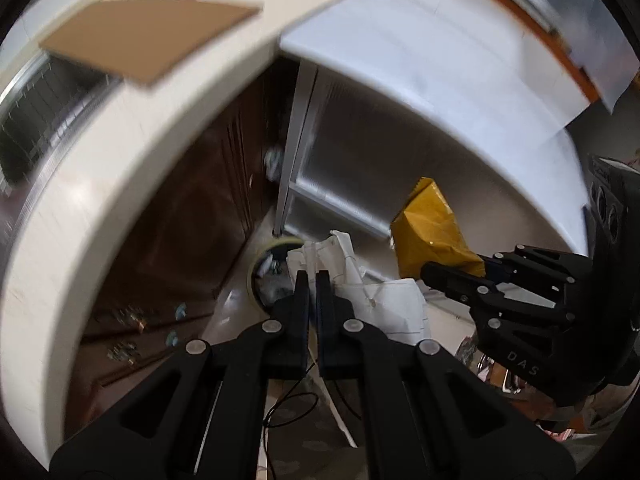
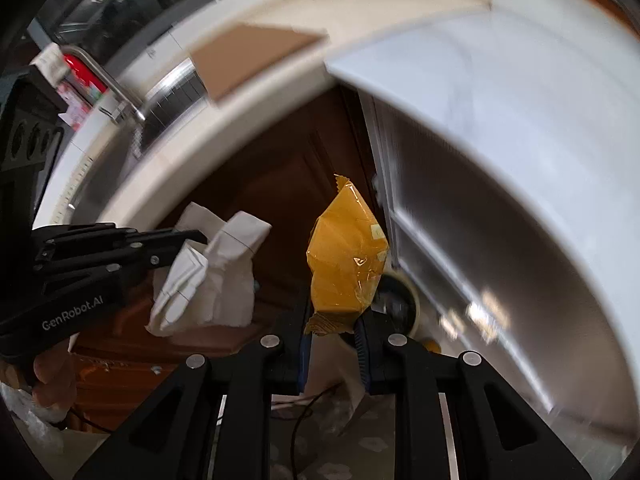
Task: Collect trash
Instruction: 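Carry the white paper bag and yellow wrapper down over the floor bin, then open both grippers to drop the paper bag and wrapper into the bin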
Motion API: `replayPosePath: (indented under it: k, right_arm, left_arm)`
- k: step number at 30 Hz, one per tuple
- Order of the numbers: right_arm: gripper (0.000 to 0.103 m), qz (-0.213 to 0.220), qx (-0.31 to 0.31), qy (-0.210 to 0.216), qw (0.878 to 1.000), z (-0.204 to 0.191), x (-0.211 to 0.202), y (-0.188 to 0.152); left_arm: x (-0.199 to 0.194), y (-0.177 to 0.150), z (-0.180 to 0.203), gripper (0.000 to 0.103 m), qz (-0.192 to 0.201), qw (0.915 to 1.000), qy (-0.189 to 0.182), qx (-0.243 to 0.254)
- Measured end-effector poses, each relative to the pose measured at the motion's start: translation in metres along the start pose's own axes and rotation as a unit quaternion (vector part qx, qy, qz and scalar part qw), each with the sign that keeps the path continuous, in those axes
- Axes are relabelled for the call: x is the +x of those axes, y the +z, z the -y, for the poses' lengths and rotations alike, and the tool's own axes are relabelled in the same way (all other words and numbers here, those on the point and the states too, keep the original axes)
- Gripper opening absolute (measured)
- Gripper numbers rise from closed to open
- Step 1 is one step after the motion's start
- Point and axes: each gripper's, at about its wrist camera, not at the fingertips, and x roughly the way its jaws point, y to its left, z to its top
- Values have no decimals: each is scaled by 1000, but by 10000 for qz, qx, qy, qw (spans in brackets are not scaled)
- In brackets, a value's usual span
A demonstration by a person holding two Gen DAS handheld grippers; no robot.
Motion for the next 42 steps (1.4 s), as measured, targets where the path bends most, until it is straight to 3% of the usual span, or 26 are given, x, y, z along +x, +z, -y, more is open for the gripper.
replayPosePath:
  k: [4,9,18,20,22,24,25,26,27,28,30,32,42]
  right_arm:
    - [19,-404,281,-16,9988,18,48,-49]
    - [19,-894,408,-63,9951,41,132,-96]
    - [19,-1416,555,-81,9883,97,298,-141]
    - [19,-1463,514,-56,9879,104,326,-136]
    - [23,-1546,430,-69,9870,108,349,-136]
    - [39,-1575,357,-85,9868,111,365,-134]
    - [42,-1557,313,-108,9873,111,372,-130]
    - [46,-1544,277,-141,9875,113,378,-122]
    - [48,-1533,239,-174,9877,112,381,-121]
    - [47,-1520,209,-189,9880,114,382,-118]
    - [50,-1470,226,-262,9885,121,381,-116]
    - [50,-1463,285,-251,9885,125,383,-109]
    - [50,-1346,446,-302,9894,141,357,-109]
  left_arm:
    - [51,-31,-10,1,-302,9995,8,-102]
    - [145,-60,-31,1,-654,9968,78,-462]
    - [314,-96,-68,1,-1018,9898,536,-835]
    - [344,-101,-73,1,-1105,9882,556,-908]
    - [370,-105,-76,1,-1183,9873,559,-904]
    - [388,-108,-78,3,-1303,9854,641,-894]
    - [395,-109,-79,4,-1323,9849,657,-901]
    - [399,-112,-81,14,-1327,9846,685,-913]
    - [402,-108,-82,44,-1335,9842,695,-934]
    - [405,-107,-84,60,-1340,9837,679,-984]
    - [404,-105,-88,81,-1251,9830,766,-1103]
    - [407,-102,-90,86,-1250,9823,673,-1218]
    - [384,-89,-74,86,-1040,9877,593,-1007]
